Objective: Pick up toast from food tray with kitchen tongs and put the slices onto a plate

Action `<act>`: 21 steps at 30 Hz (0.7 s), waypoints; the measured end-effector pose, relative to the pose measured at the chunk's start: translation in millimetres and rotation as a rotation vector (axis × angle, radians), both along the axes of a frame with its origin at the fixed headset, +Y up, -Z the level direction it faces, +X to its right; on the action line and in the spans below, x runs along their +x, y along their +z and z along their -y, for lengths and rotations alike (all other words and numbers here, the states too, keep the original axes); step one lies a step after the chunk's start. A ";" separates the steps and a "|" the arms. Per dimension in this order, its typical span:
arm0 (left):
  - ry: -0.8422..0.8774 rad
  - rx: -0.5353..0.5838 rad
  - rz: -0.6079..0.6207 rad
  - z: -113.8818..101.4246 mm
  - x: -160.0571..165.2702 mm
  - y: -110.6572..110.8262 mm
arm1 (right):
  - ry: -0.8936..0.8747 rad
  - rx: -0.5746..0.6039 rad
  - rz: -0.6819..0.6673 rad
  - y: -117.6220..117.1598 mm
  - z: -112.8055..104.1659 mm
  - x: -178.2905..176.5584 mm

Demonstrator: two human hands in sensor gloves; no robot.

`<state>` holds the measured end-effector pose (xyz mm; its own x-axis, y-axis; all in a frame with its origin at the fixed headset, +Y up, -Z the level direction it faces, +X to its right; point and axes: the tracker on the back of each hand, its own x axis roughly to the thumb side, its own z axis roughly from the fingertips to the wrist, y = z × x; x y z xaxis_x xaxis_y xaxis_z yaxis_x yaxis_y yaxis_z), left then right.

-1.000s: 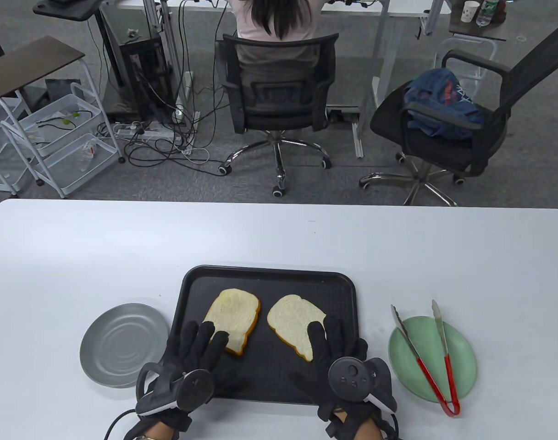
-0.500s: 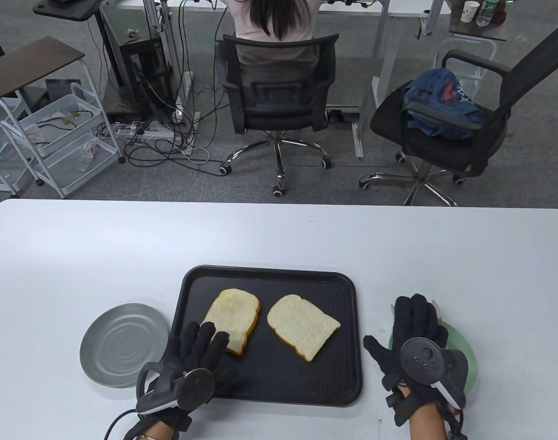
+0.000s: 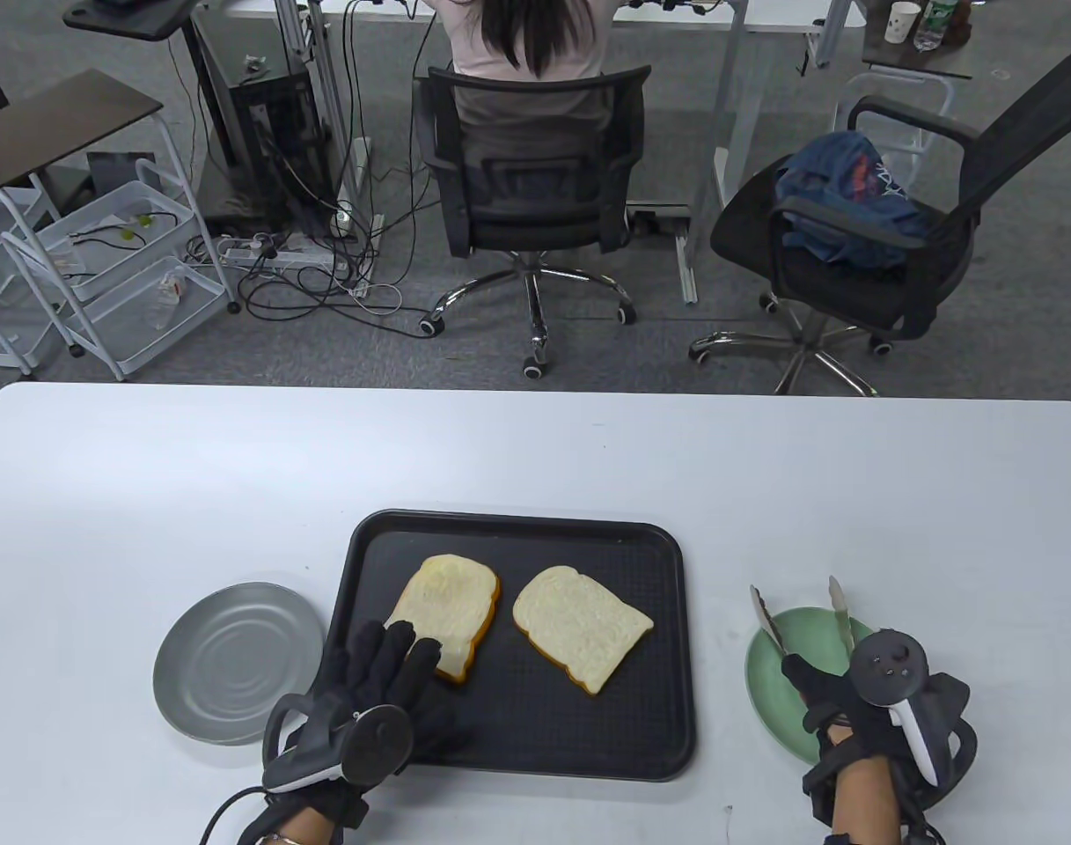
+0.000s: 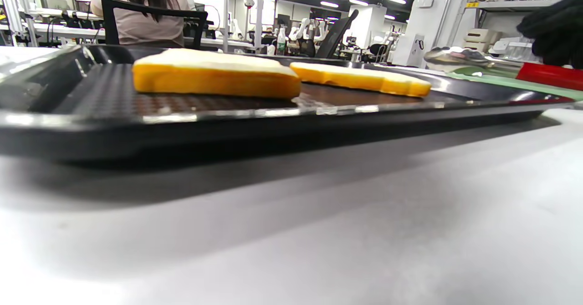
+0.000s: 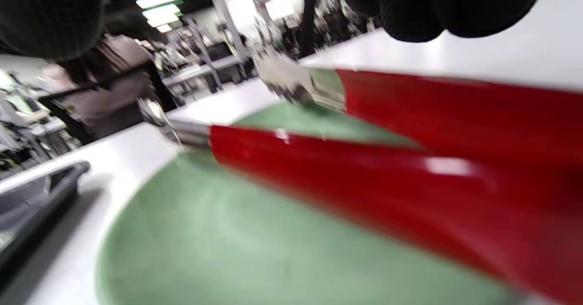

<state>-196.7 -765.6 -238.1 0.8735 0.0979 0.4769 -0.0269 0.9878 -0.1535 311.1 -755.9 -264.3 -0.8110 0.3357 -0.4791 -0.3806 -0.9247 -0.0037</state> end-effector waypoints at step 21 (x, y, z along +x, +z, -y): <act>-0.016 -0.007 -0.005 0.1 0.6 -0.6 | 0.187 -0.134 -0.044 -14.1 28.9 -12.5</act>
<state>-196.1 -765.7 -238.7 0.8774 0.0871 0.4717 -0.0118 0.9870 -0.1601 298.5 -784.8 -278.4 -0.8740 0.1132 -0.4726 -0.1997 -0.9702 0.1369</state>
